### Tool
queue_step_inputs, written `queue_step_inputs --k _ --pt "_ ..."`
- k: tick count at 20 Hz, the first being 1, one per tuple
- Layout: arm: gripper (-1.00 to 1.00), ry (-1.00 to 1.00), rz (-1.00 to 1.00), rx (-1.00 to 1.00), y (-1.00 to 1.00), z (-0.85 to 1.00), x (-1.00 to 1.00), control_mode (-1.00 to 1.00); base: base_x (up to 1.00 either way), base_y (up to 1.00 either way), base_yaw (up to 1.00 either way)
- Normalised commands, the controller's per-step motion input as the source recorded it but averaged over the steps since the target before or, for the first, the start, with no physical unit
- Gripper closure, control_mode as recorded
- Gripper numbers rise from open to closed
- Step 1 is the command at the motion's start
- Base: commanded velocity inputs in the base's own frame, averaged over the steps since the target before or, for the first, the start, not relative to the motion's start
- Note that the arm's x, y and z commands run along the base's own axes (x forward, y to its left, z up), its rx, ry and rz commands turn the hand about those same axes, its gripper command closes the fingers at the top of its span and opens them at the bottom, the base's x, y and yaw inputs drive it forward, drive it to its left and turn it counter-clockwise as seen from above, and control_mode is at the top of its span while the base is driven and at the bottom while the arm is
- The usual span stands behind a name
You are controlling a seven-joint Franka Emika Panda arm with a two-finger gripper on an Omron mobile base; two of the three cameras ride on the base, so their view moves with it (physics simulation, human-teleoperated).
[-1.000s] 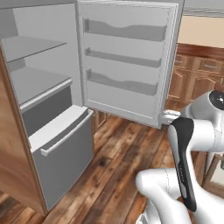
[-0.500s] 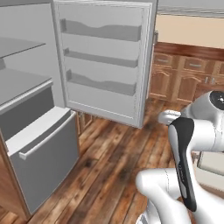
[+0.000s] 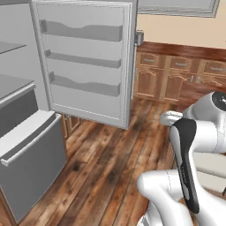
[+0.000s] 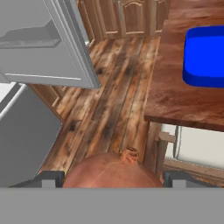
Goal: Gather the onion and sweet potato from the fridge and place them on a tray on the dining counter. Then gather the chicken drumstick and fish from the fridge and place them on the other tray.
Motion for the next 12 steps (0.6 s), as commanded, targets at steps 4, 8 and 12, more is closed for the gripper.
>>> queue_step_inputs --k 4,8,12 --pt "1.00 0.00 0.00 0.00 0.00 0.00 0.00 1.00 0.01 -0.35 -0.27" --pt "1.00 0.00 0.00 0.00 0.00 0.00 0.00 1.00 0.00 -0.42 -0.34" --pt "1.00 0.00 0.00 0.00 0.00 0.00 0.00 1.00 0.01 -0.44 -0.34"
